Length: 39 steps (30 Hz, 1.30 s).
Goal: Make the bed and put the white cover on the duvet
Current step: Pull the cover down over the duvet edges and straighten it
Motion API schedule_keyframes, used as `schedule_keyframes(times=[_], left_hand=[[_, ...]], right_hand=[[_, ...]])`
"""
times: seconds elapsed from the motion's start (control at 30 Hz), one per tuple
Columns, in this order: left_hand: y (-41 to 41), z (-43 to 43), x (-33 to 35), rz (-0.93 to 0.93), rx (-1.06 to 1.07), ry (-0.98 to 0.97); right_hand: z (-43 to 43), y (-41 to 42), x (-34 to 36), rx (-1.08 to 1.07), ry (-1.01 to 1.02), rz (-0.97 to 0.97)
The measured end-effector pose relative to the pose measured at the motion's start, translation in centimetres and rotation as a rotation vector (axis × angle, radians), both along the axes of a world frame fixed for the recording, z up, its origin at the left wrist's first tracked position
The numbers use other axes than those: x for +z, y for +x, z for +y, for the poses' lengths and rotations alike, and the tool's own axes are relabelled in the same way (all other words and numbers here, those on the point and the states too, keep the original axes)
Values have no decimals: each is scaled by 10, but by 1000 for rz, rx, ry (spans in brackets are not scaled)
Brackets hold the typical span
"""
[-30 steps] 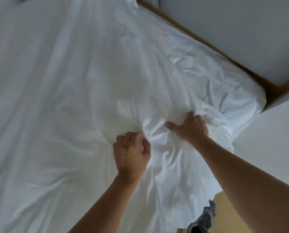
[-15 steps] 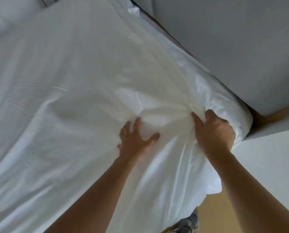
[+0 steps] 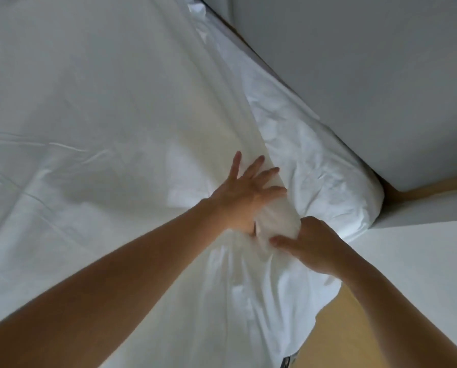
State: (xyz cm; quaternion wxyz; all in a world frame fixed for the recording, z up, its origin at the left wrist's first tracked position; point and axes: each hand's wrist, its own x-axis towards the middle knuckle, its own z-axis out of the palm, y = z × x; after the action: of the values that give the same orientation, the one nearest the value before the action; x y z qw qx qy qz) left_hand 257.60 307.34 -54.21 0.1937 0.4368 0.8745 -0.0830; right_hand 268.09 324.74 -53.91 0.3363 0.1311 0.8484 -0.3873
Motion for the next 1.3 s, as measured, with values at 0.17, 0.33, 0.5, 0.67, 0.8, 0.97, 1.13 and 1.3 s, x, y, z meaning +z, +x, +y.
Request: schedule_keyframes(times=[0.17, 0.33, 0.5, 0.67, 0.8, 0.97, 1.13, 1.3], left_hand=[[-53, 14, 31, -191, -136, -86], [-100, 26, 59, -9, 39, 59], [-121, 8, 39, 45, 305, 72], [-122, 4, 15, 131, 375, 70], [-115, 13, 9, 162, 366, -5], [-74, 42, 3, 287, 99, 271], [19, 69, -21, -134, -398, 236], [13, 90, -33, -145, -494, 225]], right_hand=[[7, -4, 17, -24, -321, -119], [45, 13, 4, 78, -166, -262], [56, 14, 6, -232, 16, 140], [66, -15, 26, -278, -62, 164], [76, -2, -20, 139, 48, -336], [94, 5, -44, -42, 97, -105], [93, 7, -47, -116, 126, 20], [93, 18, -53, -122, 173, 38]])
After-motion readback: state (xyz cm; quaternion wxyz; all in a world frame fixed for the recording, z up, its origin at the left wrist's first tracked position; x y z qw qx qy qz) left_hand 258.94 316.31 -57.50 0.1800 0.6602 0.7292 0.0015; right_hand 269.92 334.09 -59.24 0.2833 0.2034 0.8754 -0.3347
